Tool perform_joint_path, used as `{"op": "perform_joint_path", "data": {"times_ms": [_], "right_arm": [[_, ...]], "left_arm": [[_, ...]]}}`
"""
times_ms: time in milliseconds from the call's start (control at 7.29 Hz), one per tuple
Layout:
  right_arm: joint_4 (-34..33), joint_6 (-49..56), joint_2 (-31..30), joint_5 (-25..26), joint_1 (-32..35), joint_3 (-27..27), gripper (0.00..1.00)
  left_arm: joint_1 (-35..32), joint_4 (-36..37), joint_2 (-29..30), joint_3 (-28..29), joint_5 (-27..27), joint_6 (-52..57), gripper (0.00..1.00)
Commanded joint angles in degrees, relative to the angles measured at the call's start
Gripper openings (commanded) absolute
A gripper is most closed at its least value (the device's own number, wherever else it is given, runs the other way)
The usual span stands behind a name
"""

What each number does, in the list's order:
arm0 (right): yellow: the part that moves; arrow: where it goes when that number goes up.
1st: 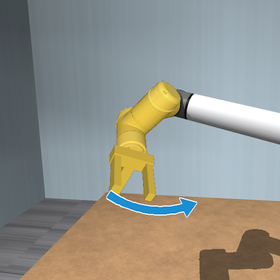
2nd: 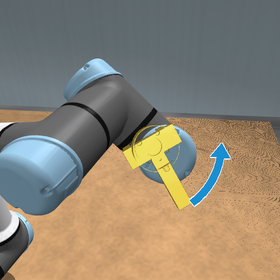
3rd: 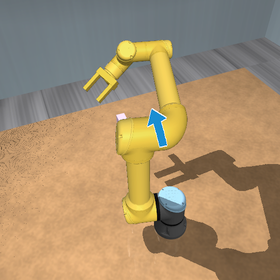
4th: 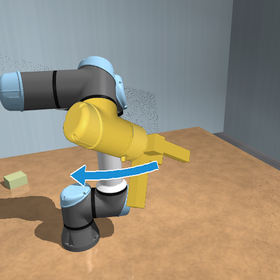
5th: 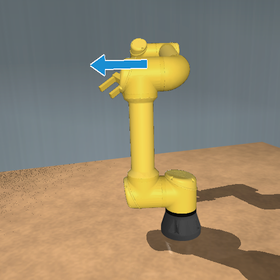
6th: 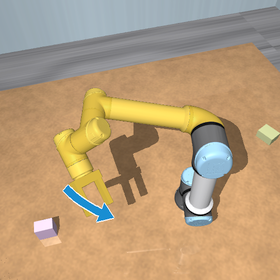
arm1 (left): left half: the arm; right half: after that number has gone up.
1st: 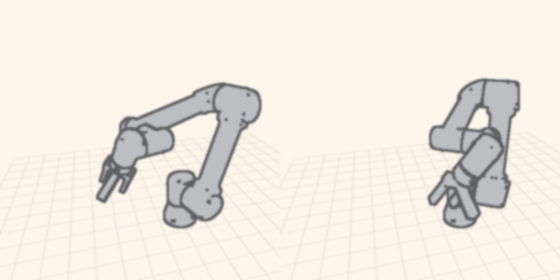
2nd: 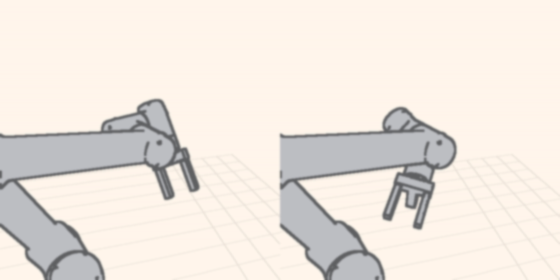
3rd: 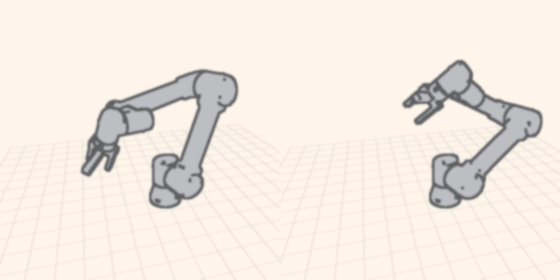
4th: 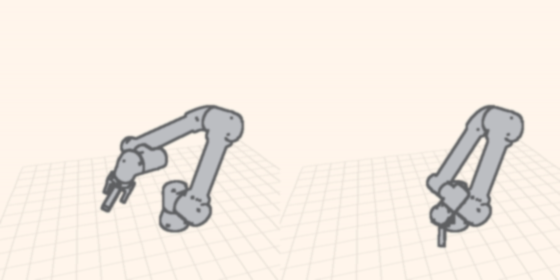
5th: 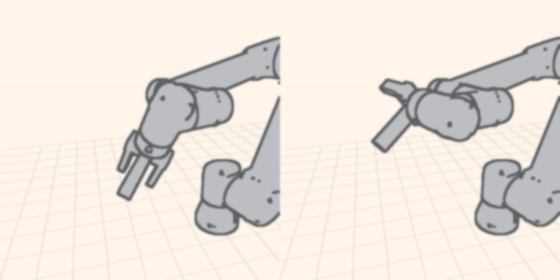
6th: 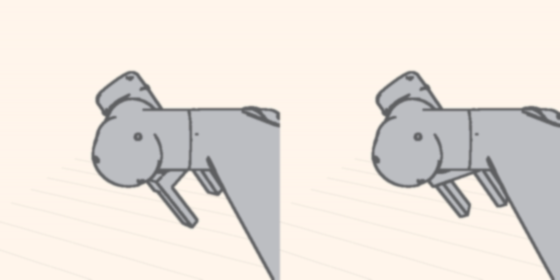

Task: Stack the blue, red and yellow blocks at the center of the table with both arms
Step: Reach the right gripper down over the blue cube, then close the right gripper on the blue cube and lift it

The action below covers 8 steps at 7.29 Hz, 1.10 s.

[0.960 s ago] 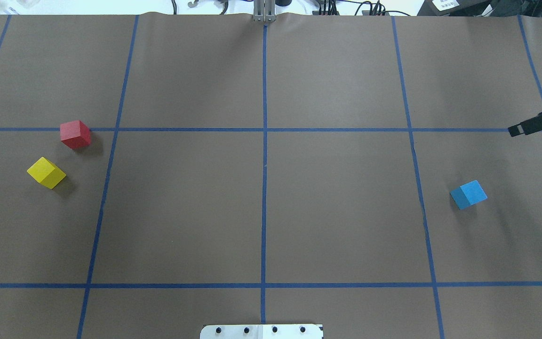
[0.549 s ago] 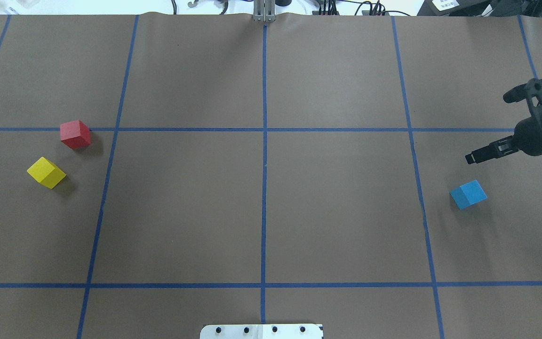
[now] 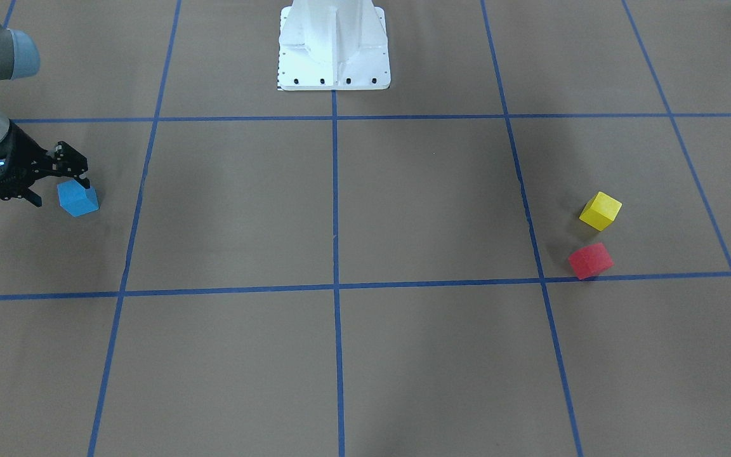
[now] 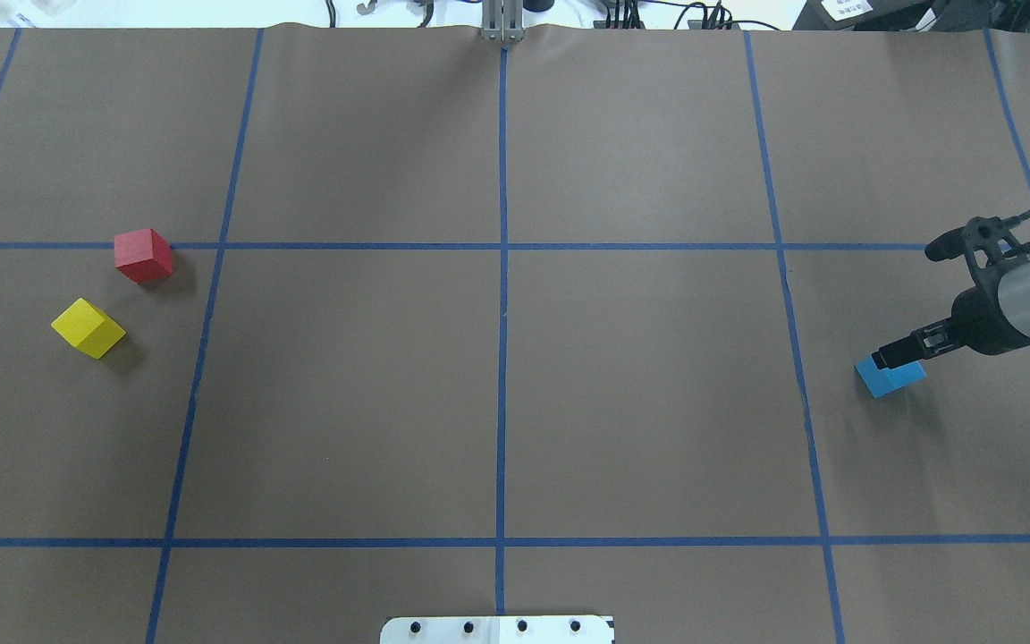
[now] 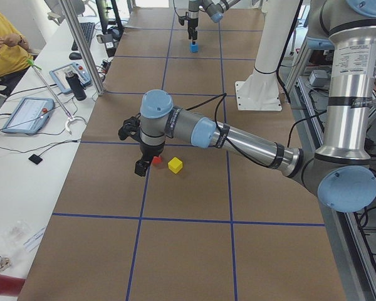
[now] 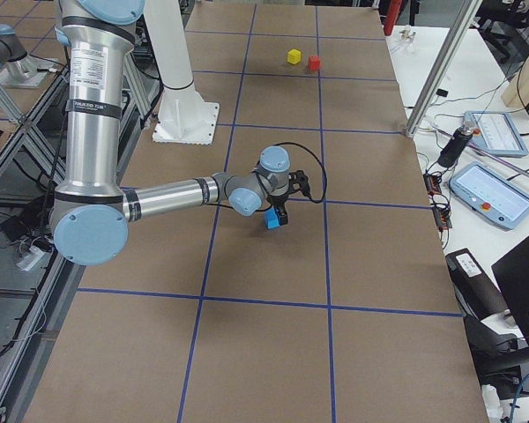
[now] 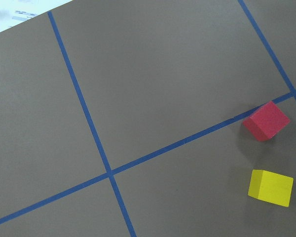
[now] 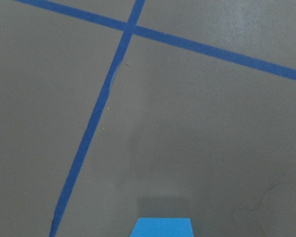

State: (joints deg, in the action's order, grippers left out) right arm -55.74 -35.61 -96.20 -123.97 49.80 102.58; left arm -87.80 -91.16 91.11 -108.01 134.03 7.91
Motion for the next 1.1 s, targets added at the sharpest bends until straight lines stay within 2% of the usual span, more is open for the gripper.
{"op": "perform_joint_path", "data": {"times_ms": [0, 274, 412, 549, 686, 823, 960], "right_arm": [[0.02, -1.74, -0.48, 0.04, -1.89, -0.45, 1.00], [0.02, -1.75, -0.31, 0.22, -2.95, -0.89, 0.98], [0.02, -1.75, -0.13, 0.22, -3.30, -1.41, 0.92], [-0.06, -1.75, -0.04, 0.48, -3.39, -2.11, 0.76], [-0.15, -1.75, 0.13, 1.61, -3.39, -2.12, 0.46], [-0.15, -1.66, 0.40, 1.71, -3.39, -2.12, 0.08], [-0.15, -1.66, 1.53, 1.71, -3.39, -1.95, 0.00]], "left_arm": [[0.00, -0.77, 0.04, 0.17, 0.00, 0.00, 1.00], [0.00, -1.12, -0.05, 0.43, 0.00, 0.00, 1.00], [0.00, -1.12, -0.05, 0.43, 0.00, 0.00, 1.00], [0.00, -1.12, -0.05, 0.43, 0.00, 0.00, 1.00], [0.00, -1.12, -0.23, 0.43, 0.00, 0.00, 1.00], [0.00, -1.12, -0.40, 0.35, 0.00, 0.00, 1.00], [0.00, -1.12, -0.40, 0.34, 0.00, 0.00, 1.00]]}}
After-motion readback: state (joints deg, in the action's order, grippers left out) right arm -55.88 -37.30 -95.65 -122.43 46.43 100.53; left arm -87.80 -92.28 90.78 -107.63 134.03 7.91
